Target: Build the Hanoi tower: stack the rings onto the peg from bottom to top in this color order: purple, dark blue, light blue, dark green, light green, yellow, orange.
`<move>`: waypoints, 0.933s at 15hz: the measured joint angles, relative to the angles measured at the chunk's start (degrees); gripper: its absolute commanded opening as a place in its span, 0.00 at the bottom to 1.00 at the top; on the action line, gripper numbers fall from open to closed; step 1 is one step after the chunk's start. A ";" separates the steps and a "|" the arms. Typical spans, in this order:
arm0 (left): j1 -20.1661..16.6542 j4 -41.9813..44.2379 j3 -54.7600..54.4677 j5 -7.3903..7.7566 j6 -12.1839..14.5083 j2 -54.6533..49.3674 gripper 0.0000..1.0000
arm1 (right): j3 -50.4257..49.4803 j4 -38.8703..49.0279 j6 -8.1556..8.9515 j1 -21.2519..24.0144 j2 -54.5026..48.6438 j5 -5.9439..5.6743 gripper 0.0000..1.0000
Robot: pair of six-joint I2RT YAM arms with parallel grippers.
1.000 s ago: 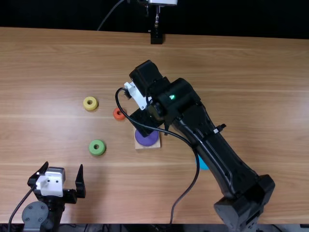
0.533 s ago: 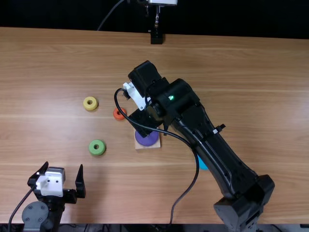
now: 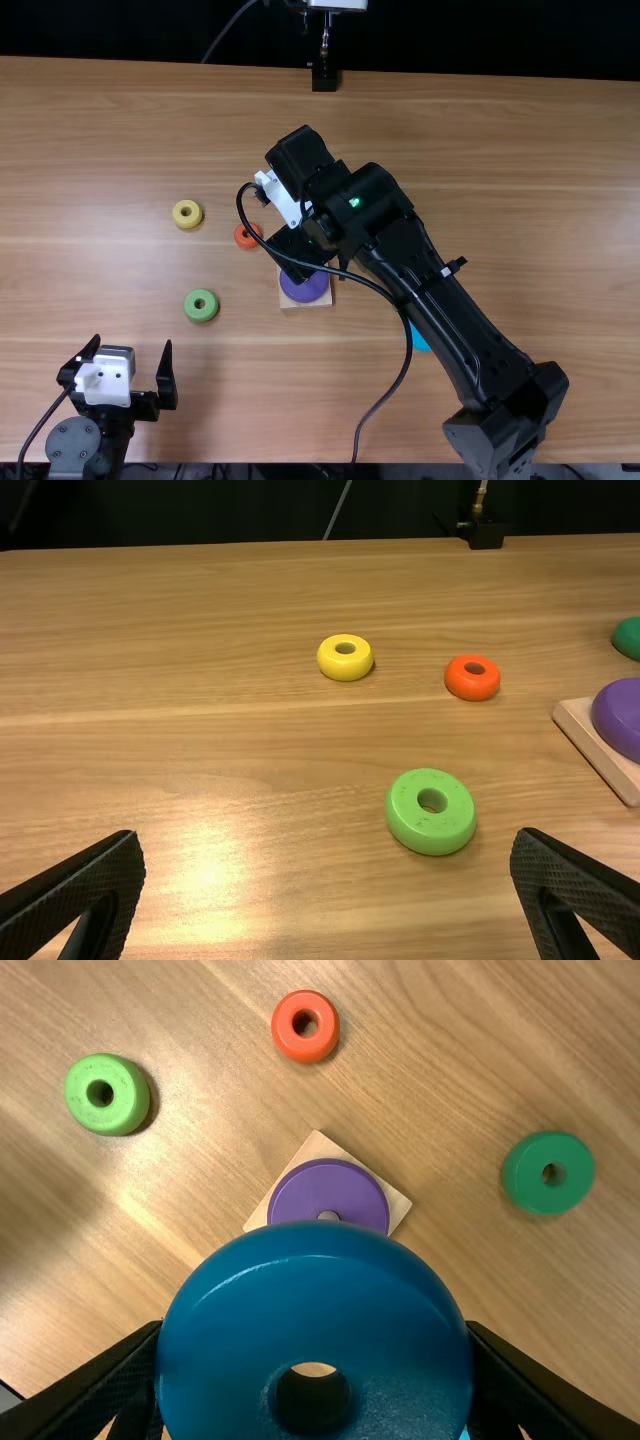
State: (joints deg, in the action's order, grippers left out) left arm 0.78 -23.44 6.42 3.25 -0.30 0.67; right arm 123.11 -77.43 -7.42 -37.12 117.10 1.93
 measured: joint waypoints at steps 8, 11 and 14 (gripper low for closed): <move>0.00 0.04 0.00 0.00 -0.07 0.00 1.00 | 0.00 -0.13 -0.13 0.04 0.02 0.02 0.00; 0.00 0.02 0.02 0.00 -0.02 0.02 1.00 | 0.00 -0.15 -0.17 0.39 0.00 0.02 0.00; 0.00 0.00 0.02 -0.04 -0.02 0.00 1.00 | 0.00 -0.13 -0.17 1.49 0.02 0.00 0.00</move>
State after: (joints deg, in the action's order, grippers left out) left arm 0.78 -23.44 6.44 3.20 -0.32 0.67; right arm 123.11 -77.56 -7.60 -35.64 117.12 1.93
